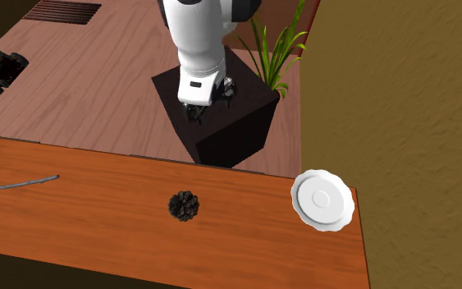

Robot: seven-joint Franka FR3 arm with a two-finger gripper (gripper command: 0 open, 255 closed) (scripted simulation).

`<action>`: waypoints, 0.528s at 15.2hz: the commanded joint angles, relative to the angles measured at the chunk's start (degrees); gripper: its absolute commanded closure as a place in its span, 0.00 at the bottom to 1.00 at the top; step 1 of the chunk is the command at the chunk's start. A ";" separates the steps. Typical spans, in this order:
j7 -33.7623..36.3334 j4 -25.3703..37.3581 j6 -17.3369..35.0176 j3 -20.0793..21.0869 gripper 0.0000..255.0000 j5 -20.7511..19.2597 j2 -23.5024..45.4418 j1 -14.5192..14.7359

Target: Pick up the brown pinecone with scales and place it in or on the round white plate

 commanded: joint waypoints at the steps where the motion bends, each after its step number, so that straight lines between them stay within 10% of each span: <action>1: -2.92 2.28 1.51 -2.26 0.00 1.15 3.92 -0.27; 8: -13.70 12.42 4.92 -8.40 0.00 9.22 19.75 -2.08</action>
